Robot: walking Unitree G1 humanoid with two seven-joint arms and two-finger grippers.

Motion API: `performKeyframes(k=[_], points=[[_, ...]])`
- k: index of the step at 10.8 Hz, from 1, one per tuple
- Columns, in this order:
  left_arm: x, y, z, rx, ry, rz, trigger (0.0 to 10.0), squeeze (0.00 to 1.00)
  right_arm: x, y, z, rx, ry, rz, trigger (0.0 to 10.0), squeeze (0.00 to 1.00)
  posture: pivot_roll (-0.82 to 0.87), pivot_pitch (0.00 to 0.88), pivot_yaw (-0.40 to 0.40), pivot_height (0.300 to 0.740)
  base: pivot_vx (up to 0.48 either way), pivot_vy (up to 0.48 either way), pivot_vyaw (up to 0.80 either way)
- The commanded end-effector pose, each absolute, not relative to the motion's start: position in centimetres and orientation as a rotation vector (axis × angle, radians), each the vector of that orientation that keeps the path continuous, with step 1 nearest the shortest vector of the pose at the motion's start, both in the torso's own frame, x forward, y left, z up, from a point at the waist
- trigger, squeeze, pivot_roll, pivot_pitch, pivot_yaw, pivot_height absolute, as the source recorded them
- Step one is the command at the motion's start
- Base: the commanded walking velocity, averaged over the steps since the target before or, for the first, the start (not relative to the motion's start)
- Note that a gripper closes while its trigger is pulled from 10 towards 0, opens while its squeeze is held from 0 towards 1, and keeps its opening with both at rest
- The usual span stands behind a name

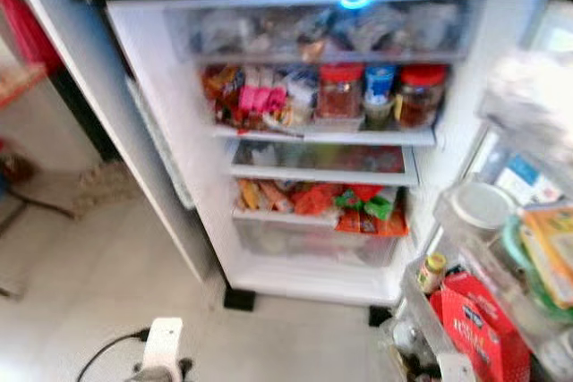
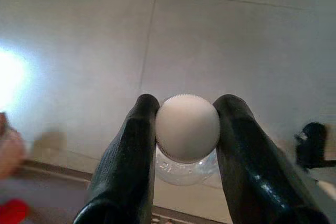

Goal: Restocking fridge

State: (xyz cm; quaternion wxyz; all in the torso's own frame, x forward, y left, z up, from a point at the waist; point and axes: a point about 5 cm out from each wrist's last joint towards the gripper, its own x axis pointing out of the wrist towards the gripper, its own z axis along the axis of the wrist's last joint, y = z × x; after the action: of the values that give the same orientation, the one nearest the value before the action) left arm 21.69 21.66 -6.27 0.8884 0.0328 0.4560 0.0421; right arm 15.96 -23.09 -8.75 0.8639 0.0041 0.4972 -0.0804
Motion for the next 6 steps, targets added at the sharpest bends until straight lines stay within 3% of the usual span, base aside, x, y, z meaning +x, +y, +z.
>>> performKeyframes(k=[1,6], points=[[22.6,21.8,-5.7,0.079,0.916,0.077,10.0,0.00,16.4,-23.3,-8.5,0.004,1.011,-0.160,10.0,0.00,-0.08,0.000,0.027,0.740,0.000,0.000,0.00],[22.4,22.0,-5.7,0.117,0.927,0.046,10.0,0.00,15.0,-23.3,-9.0,-0.014,1.047,-0.125,10.0,0.00,-0.05,0.037,0.023,0.740,0.000,0.000,0.00]])
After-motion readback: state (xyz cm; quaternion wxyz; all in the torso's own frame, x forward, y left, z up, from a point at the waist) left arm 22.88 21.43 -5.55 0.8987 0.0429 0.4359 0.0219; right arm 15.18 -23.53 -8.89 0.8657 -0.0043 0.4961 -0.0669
